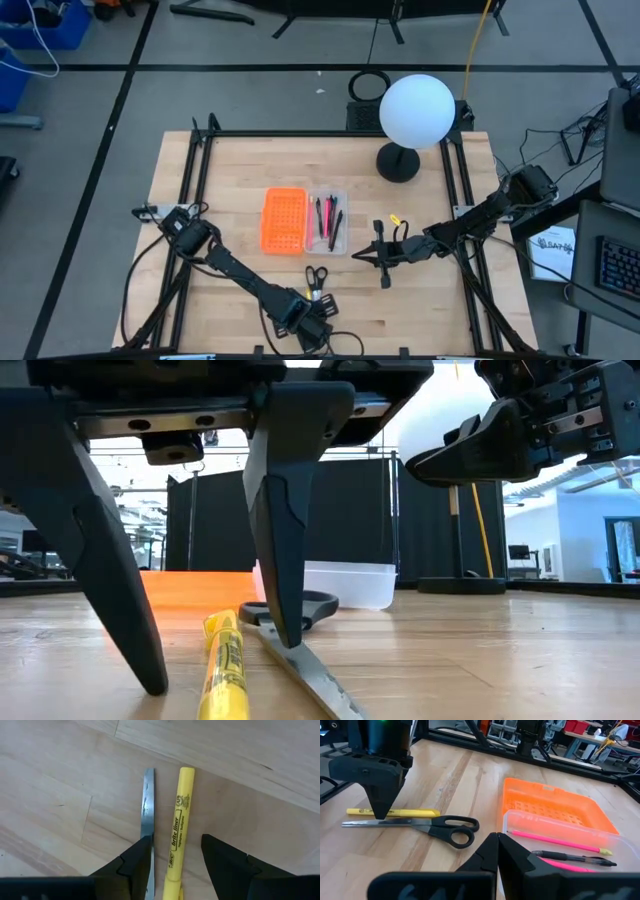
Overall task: Pick & place school supplies into a supply box
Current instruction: Put the yellow marker pen into the supply box
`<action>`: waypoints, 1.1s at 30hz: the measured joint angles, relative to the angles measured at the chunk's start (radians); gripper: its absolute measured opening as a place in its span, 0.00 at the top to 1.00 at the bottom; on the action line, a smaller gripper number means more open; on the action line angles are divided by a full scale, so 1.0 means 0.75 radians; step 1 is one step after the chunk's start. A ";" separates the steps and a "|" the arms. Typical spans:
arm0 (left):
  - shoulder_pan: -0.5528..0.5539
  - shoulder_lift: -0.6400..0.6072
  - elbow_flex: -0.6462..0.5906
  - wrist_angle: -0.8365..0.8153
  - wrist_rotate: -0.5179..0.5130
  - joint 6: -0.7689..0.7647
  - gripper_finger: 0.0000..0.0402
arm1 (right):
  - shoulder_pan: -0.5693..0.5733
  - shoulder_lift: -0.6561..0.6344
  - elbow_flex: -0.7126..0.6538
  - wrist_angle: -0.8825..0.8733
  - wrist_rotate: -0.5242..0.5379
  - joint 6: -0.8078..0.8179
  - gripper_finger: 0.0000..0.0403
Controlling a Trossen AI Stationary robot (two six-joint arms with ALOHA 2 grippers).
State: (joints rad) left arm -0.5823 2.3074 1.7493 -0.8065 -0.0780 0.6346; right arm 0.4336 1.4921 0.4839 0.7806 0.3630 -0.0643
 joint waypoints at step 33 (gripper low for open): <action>0.019 -0.001 -0.002 -0.075 0.238 0.119 0.90 | 0.000 0.000 0.000 0.000 0.001 0.001 1.00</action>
State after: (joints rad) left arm -0.5682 2.3070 1.7481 -0.8626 0.1001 0.7238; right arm 0.4339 1.4921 0.4839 0.7807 0.3641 -0.0639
